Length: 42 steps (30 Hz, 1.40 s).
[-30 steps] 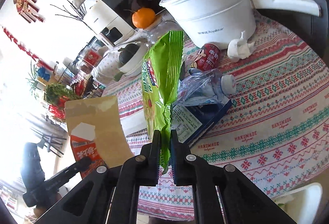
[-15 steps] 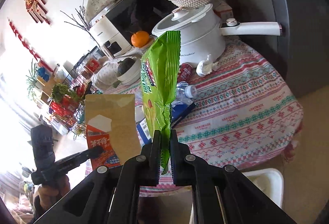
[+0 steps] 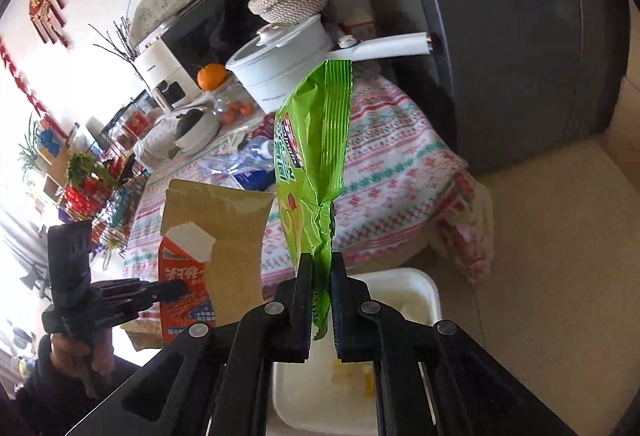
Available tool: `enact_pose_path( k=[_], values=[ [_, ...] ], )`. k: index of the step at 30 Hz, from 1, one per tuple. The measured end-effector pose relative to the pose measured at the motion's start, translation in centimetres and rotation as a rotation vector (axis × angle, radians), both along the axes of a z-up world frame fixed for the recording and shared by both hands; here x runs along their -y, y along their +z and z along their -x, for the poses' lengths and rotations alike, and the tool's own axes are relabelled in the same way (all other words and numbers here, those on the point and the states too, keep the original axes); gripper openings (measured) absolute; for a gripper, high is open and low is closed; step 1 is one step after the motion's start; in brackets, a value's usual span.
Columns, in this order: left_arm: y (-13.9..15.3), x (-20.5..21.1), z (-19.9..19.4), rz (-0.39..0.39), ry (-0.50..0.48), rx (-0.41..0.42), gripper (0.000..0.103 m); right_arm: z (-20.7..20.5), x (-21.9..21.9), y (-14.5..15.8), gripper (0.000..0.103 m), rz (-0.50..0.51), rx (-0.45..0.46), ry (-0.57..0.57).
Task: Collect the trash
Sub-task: 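Carry the carton and chip bag over the white bin and open both grippers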
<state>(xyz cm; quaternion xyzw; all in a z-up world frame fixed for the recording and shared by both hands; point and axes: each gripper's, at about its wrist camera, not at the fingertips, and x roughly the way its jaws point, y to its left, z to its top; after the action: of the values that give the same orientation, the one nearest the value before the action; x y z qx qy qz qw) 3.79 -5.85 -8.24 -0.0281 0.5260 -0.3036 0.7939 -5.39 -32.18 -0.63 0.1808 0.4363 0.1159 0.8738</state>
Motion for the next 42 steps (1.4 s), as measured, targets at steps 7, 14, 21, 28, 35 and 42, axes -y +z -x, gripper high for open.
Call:
enact_pose_path(
  k=[7, 14, 21, 28, 35, 42],
  values=[
    [-4.2, 5.0, 2.2, -0.106, -0.116, -0.076, 0.003, 2.3, 3.1, -4.4, 0.009, 0.029, -0.108, -0.034],
    [-6.3, 7.1, 2.3, -0.173, -0.139, -0.098, 0.030, 3.3, 4.4, -5.6, 0.009, 0.039, -0.143, -0.038],
    [-4.6, 5.9, 1.4, -0.159, -0.079, -0.062, 0.053, 3.6, 3.9, -6.6, 0.009, 0.054, -0.177, -0.005],
    [-3.5, 2.9, -0.3, -0.151, 0.012, -0.042, 0.062, 3.4, 1.8, -7.6, 0.009, 0.074, -0.232, 0.081],
    [-2.7, 0.3, -1.1, -0.135, 0.067, -0.035, 0.063, 3.4, -0.4, -9.4, 0.014, 0.072, -0.330, 0.212],
    [-2.6, -0.8, -1.9, -0.136, 0.102, -0.043, 0.068, 3.3, 0.1, -9.4, 0.074, 0.050, -0.365, 0.182]
  ],
)
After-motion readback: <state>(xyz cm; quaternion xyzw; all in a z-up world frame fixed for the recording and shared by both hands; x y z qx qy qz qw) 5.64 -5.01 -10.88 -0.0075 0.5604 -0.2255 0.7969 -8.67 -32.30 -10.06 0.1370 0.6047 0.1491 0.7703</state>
